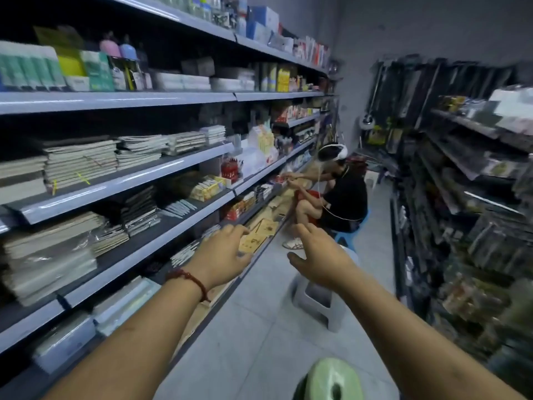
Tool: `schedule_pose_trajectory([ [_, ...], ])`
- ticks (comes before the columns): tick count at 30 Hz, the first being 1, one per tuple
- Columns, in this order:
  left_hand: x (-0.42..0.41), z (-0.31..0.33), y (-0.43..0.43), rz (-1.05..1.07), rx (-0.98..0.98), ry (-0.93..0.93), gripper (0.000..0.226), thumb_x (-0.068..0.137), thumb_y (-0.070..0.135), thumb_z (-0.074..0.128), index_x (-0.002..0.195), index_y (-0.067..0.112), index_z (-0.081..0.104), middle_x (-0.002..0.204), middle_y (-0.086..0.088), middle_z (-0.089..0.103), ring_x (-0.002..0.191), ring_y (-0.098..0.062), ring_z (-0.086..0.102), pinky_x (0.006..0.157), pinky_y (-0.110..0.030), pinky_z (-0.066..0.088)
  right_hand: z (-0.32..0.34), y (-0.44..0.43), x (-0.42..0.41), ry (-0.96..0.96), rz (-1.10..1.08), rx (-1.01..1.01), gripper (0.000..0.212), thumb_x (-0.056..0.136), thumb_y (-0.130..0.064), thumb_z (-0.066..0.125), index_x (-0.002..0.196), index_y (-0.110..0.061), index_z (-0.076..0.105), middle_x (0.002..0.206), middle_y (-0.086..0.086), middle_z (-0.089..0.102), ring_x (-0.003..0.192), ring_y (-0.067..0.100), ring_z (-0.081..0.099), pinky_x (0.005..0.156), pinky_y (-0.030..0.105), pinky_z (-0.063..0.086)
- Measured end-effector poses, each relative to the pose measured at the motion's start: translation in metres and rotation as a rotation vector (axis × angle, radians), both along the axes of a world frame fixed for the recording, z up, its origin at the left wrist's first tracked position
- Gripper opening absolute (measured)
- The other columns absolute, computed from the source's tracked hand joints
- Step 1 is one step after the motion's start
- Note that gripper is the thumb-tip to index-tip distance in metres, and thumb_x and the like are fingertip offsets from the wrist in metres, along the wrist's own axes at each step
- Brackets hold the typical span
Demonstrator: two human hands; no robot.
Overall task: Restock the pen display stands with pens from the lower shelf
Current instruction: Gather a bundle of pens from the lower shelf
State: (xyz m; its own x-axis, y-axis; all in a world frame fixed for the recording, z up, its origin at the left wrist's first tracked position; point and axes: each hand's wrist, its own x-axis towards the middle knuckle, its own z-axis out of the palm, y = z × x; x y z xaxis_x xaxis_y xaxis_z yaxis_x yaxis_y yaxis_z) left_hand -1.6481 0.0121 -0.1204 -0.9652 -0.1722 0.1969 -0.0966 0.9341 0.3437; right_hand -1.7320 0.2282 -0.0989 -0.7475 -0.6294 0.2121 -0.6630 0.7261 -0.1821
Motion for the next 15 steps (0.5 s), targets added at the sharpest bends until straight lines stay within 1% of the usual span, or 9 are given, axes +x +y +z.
schedule_pose_trajectory([
  [4,-0.06,-0.025,-0.045,0.146,0.059,-0.088,0.052,0.096,0.041,0.065,0.139,0.017,0.051,0.135,-0.009,0.057,0.122,-0.029,0.058,0.097,-0.039,0.05,-0.02,-0.05,-0.085,-0.08,0.11,0.018,0.056,0.096,-0.045,0.059,0.145,-0.023,0.042,0.14,0.003,0.051,0.121,0.026,0.054,0.099,0.042,0.05],
  [7,-0.096,-0.04,-0.08,0.255,0.073,-0.08,0.05,0.094,0.044,0.063,0.136,0.02,0.053,0.131,-0.008,0.06,0.119,-0.03,0.06,0.096,-0.043,0.052,-0.032,-0.096,-0.146,-0.109,0.209,0.036,0.055,0.097,-0.044,0.058,0.144,-0.022,0.042,0.138,0.006,0.052,0.122,0.03,0.055,0.097,0.046,0.051],
  [11,-0.129,-0.067,-0.124,0.343,0.093,-0.125,0.051,0.094,0.044,0.063,0.139,0.024,0.051,0.131,-0.006,0.059,0.119,-0.028,0.06,0.096,-0.041,0.051,-0.055,-0.16,-0.204,-0.173,0.313,0.078,0.06,0.096,-0.044,0.06,0.147,-0.019,0.04,0.138,0.009,0.051,0.121,0.033,0.054,0.094,0.044,0.051],
  [15,-0.169,-0.101,-0.181,0.425,0.117,-0.161,0.049,0.095,0.043,0.06,0.139,0.022,0.052,0.132,-0.006,0.059,0.12,-0.028,0.059,0.097,-0.041,0.051,-0.087,-0.227,-0.26,-0.205,0.397,0.09,0.06,0.097,-0.041,0.06,0.148,-0.017,0.039,0.14,0.011,0.051,0.122,0.034,0.053,0.097,0.046,0.05],
])
